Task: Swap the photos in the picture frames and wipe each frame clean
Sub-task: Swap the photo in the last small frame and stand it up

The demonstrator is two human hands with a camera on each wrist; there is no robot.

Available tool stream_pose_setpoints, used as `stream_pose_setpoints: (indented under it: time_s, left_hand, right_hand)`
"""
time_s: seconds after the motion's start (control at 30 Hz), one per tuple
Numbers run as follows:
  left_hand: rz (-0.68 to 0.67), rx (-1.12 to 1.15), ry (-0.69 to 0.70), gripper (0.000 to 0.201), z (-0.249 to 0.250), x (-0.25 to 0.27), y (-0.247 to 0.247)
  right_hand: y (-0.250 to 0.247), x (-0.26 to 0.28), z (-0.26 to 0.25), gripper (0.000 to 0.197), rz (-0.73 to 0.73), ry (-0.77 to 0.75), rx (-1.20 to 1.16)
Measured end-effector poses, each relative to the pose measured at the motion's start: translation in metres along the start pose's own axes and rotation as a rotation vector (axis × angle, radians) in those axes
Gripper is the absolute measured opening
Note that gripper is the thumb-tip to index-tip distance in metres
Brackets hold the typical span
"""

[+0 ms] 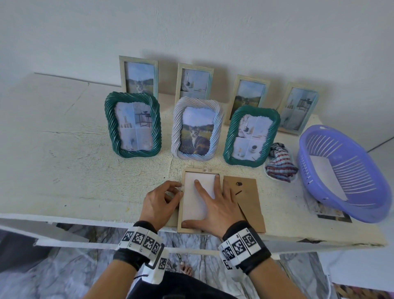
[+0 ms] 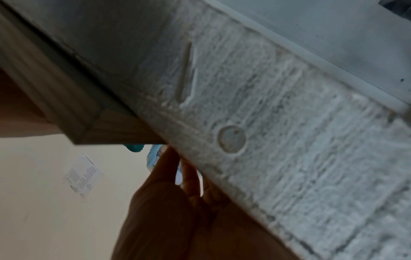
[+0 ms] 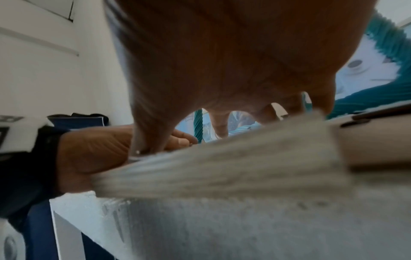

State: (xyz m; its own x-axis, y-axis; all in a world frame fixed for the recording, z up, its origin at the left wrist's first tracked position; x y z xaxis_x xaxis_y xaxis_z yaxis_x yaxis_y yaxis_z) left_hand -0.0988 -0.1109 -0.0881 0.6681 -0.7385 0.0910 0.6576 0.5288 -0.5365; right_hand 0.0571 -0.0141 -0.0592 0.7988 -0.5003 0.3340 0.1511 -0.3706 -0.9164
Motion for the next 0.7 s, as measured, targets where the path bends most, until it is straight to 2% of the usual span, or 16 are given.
stream_pose_setpoints:
  time_s: [0.27, 0.57, 0.7]
  left_hand:
    - [-0.005, 0.008, -0.010, 0.016, 0.0009, 0.0003, 0.0000]
    - [0.003, 0.022, -0.019, 0.016, 0.0007, 0.0001, 0.0003]
    - [0.002, 0.015, -0.018, 0.016, 0.0021, 0.0016, 0.0007]
  right_hand:
    - [-0.0057, -0.0016, -0.0051, 0.118, -0.025, 0.003, -0.041]
    - [-0.0061, 0.0014, -0.0013, 0.120, 0.038, -0.017, -0.018]
    - [-0.0037, -0.0029, 0.0016, 0.123, 0.001, -0.020, -0.012]
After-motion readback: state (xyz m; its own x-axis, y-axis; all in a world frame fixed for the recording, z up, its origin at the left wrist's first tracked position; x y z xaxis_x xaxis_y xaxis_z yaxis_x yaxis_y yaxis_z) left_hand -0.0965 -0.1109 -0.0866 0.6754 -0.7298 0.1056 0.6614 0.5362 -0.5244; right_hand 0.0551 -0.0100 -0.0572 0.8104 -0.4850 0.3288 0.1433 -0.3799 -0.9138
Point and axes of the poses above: each hand's wrist, its own x-axis away from the middle knuckle, its own y-axis out of the palm, z = x × y, the point moved 2 cm from there along -x, towards the middle knuckle, and after that the axes turned 10 degrees about -y, right-handed, at the moved point
